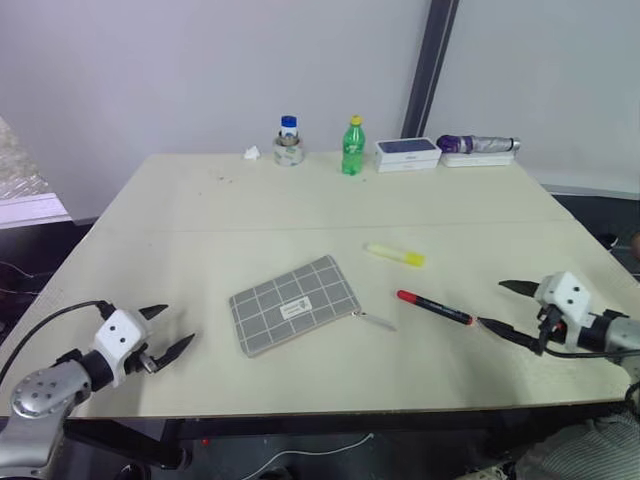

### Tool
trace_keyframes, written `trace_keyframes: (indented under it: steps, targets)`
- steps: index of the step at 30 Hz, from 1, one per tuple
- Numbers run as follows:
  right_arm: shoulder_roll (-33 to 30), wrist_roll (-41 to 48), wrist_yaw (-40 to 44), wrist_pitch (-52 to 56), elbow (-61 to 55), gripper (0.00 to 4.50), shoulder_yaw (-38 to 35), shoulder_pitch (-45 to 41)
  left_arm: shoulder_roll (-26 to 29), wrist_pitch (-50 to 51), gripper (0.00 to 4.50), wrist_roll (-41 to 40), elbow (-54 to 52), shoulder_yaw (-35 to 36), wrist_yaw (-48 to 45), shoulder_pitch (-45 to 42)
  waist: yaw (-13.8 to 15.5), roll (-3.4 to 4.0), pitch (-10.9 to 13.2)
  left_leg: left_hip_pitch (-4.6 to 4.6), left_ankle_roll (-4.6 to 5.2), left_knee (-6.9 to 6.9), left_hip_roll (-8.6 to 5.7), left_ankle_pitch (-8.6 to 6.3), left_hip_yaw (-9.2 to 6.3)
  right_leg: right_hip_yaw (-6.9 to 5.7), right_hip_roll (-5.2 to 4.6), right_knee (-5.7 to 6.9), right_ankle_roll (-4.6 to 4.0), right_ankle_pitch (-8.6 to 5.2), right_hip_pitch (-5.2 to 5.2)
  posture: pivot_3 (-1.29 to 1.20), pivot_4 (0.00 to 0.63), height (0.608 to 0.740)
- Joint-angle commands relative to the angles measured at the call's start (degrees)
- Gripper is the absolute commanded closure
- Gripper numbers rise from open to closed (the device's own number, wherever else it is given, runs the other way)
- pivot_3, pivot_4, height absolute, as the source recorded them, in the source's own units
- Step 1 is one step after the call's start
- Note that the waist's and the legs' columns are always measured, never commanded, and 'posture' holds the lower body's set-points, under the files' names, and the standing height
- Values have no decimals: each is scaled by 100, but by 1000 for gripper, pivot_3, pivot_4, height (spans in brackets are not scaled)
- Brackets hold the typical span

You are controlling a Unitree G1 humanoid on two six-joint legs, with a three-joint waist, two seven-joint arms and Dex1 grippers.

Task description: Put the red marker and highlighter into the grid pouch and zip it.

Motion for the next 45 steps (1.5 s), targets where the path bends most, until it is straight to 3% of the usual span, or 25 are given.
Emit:
trace_keyframes:
  steps: [1, 6, 19, 23, 28, 31, 36, 40, 45]
  targets:
    - [-103, 50, 15, -91, -28, 43, -151, -37, 23, -268, 474, -44, -81, 194, -21, 55, 0, 0, 0, 0, 0, 0, 0, 0, 0, 0, 0, 0, 0, 0, 0, 0, 150, 740]
    - [-34, 31, -70, -6, -197, 43, -75, -116, 43, -308, 474, 233, -18, 151, 291, -56, 4, 0, 0, 0, 0, 0, 0, 0, 0, 0, 0, 0, 0, 0, 0, 0, 150, 740]
    - [135, 163, -232, 555, -606, 43, 83, -272, 58, -801, 474, 139, -44, 147, -17, 61, 2, 1, 0, 0, 0, 0, 0, 0, 1, 1, -1, -1, 0, 0, -1, 0, 150, 740]
    - [519, 189, -530, 869, -1249, 1823, 329, -523, 119, -1115, 474, 315, -60, 55, -31, 1, -7, 1, 0, 0, 0, -1, 0, 0, 0, 1, -2, 0, 0, 0, -3, 0, 150, 740]
    - [1205, 118, -901, 1133, -1817, 4480, 767, -846, 234, -1771, 474, 813, 141, -121, 61, -212, -10, 1, 0, -1, 0, -3, 2, 0, 0, 1, 1, -1, -2, 1, -10, 0, 150, 740]
    - [1590, -61, -1131, 1160, -1832, 4480, 1081, -1060, 331, -2176, 474, 1093, 270, -241, 91, -352, 8, 1, 0, -1, 0, -3, 0, 0, -1, 0, -1, -5, -1, 1, -17, 0, 150, 740]
    - [2155, -1072, -1591, 837, -1482, 4480, 2053, -1406, 470, -3220, 474, 1848, 596, -624, 323, -615, -4, 1, -1, 1, 0, -3, -2, 0, -2, -1, 1, -3, -1, 1, -23, 0, 150, 740]
    - [2513, -1646, -2166, 699, -1071, 4480, 2353, -1768, 420, -3612, 474, 2201, 764, -902, 552, -776, -10, 3, 1, 1, -1, -4, -2, 0, 0, 0, 3, -1, 0, 2, -26, 0, 150, 740]
    - [2931, -1718, -2375, 864, -986, 4480, 2536, -1987, 365, -3690, 474, 2676, 1086, -1235, 921, -1067, -8, 3, 0, 1, -2, -4, -2, 1, -1, 0, 5, 8, 0, 1, -30, 0, 150, 740]
